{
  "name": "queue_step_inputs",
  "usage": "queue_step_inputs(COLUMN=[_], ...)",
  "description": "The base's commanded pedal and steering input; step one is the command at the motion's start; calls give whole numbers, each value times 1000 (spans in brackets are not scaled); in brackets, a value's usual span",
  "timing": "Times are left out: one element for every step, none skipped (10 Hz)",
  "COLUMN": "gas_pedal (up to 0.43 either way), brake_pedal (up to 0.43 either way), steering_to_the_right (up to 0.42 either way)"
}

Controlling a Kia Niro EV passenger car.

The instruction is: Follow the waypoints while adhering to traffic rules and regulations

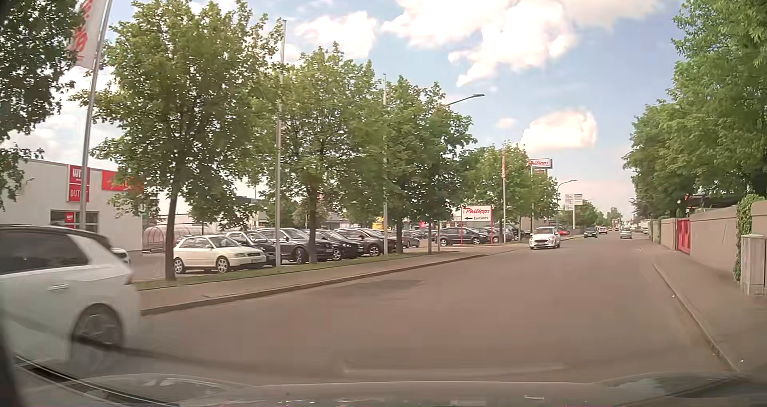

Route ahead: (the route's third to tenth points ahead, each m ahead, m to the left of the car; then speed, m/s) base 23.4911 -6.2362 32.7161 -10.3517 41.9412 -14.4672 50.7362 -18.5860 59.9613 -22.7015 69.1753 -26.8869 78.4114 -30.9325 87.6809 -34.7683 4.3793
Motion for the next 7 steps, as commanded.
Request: queue_step_inputs(gas_pedal=[110, 110, 110, 110, 110, 110, 110], brake_pedal=[18, 18, 18, 18, 18, 18, 18], steering_to_the_right=[307, 310, 313, 311, 310, 298, 274])
